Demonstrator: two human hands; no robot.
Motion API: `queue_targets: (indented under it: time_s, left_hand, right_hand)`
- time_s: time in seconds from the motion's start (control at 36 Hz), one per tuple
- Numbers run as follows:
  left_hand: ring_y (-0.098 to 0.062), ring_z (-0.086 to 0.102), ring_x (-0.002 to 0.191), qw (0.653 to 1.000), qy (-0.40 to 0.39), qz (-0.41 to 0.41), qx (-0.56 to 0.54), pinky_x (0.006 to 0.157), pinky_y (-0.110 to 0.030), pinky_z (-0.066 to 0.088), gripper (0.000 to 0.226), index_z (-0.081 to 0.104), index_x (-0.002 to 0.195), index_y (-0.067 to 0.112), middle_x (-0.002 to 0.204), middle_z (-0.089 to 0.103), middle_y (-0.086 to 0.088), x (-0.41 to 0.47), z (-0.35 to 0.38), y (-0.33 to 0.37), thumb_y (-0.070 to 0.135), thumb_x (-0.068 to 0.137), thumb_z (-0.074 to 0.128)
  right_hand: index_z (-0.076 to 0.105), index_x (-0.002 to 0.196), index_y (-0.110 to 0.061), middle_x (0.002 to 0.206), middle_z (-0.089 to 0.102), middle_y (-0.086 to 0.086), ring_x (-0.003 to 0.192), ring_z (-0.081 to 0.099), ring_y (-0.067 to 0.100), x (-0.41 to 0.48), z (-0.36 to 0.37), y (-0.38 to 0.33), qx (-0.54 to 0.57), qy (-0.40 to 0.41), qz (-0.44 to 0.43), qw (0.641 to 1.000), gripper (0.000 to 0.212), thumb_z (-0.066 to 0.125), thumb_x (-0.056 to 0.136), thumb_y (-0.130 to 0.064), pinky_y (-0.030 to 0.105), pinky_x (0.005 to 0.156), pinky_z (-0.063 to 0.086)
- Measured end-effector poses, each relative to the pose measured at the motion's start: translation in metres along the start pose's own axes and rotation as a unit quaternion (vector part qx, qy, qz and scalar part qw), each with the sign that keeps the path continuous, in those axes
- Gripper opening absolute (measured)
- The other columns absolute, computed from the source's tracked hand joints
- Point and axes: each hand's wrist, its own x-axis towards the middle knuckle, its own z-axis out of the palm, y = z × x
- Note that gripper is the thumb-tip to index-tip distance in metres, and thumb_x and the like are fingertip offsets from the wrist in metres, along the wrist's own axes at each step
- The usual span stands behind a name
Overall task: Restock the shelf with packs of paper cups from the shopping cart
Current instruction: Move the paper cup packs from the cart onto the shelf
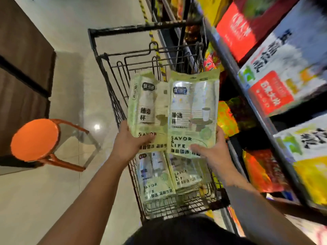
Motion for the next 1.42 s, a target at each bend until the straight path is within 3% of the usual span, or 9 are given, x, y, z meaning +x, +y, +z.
queue_targets:
  time_s: [0.08,0.25,0.47,0.72,0.86,0.94,1.06,1.19,1.42]
  left_hand:
    - [-0.022,0.074,0.093,0.999,-0.030,0.032,-0.023,0.063,-0.036,0.061,0.073,0.048,0.122,0.023,0.110,0.070,-0.003,-0.040,-0.016,0.009,0.016,0.067,0.094]
    - [-0.027,0.074,0.099,0.987,-0.120,0.099,-0.046,0.072,-0.053,0.063,0.083,0.044,0.129,0.021,0.116,0.070,-0.005,-0.103,-0.043,0.012,0.011,0.064,0.095]
    - [-0.026,0.074,0.103,0.957,-0.234,0.171,-0.028,0.085,-0.053,0.060,0.085,0.049,0.130,0.022,0.117,0.073,-0.005,-0.164,-0.031,0.020,0.012,0.060,0.096]
    - [-0.012,0.075,0.092,0.917,-0.333,0.218,0.029,0.072,-0.030,0.061,0.076,0.049,0.119,0.032,0.107,0.074,0.004,-0.233,0.019,0.038,0.008,0.060,0.091]
    - [-0.017,0.075,0.096,0.892,-0.380,0.239,0.057,0.079,-0.044,0.062,0.086,0.049,0.126,0.029,0.111,0.074,0.002,-0.264,0.058,0.040,0.011,0.058,0.097]
    - [-0.010,0.075,0.091,0.874,-0.412,0.251,0.063,0.070,-0.033,0.062,0.086,0.048,0.127,0.035,0.106,0.075,0.009,-0.292,0.093,0.039,0.008,0.060,0.095]
    - [-0.018,0.075,0.097,0.855,-0.463,0.229,0.058,0.072,-0.031,0.061,0.083,0.051,0.125,0.026,0.108,0.076,-0.001,-0.335,0.146,0.028,0.005,0.056,0.093]
    - [-0.018,0.074,0.101,0.831,-0.513,0.204,0.072,0.077,-0.036,0.062,0.102,0.051,0.123,0.032,0.111,0.076,0.003,-0.408,0.213,0.009,0.037,0.035,0.104]
    - [-0.011,0.075,0.090,0.791,-0.561,0.218,0.105,0.064,-0.021,0.059,0.069,0.054,0.114,0.028,0.103,0.078,0.004,-0.542,0.318,-0.037,-0.007,0.065,0.088]
  right_hand:
    - [0.038,0.148,-0.027,0.118,0.071,-0.011,0.107,0.069,0.006,-0.046,-0.007,-0.013,-0.003,-0.003,-0.029,1.000,0.096,0.084,0.071,0.007,0.027,0.081,0.060]
    - [0.048,0.141,-0.029,0.129,0.069,0.001,0.119,0.065,0.022,-0.136,-0.016,-0.023,0.046,-0.001,-0.062,0.997,0.100,0.097,0.053,-0.027,0.048,0.097,0.053]
    - [0.057,0.120,-0.023,0.101,0.078,-0.011,0.093,0.074,0.006,-0.251,-0.035,-0.016,0.078,0.108,-0.096,0.986,0.055,0.084,0.074,-0.010,0.019,0.074,0.056]
    - [0.048,0.140,-0.022,0.129,0.068,0.010,0.118,0.065,0.034,-0.344,-0.073,-0.008,0.064,0.188,-0.108,0.974,0.100,0.098,0.055,-0.035,0.061,0.101,0.049]
    - [0.050,0.137,-0.020,0.122,0.072,0.007,0.111,0.070,0.029,-0.389,-0.097,-0.003,0.049,0.240,-0.103,0.964,0.090,0.096,0.061,-0.033,0.054,0.093,0.056]
    - [0.056,0.126,-0.020,0.110,0.077,-0.004,0.099,0.074,0.015,-0.424,-0.112,0.005,0.043,0.281,-0.102,0.953,0.059,0.086,0.076,-0.012,0.026,0.075,0.059]
    - [0.059,0.121,-0.022,0.103,0.078,-0.010,0.092,0.075,0.009,-0.480,-0.143,0.025,0.046,0.331,-0.103,0.937,0.048,0.079,0.080,-0.008,0.017,0.070,0.055]
    - [0.058,0.124,-0.023,0.110,0.077,-0.002,0.099,0.074,0.017,-0.557,-0.198,0.068,0.077,0.391,-0.088,0.913,0.060,0.088,0.072,-0.025,0.029,0.076,0.059]
    - [0.059,0.127,-0.017,0.112,0.076,0.004,0.102,0.073,0.025,-0.682,-0.279,0.139,0.121,0.483,-0.075,0.864,0.076,0.091,0.060,-0.039,0.036,0.077,0.059]
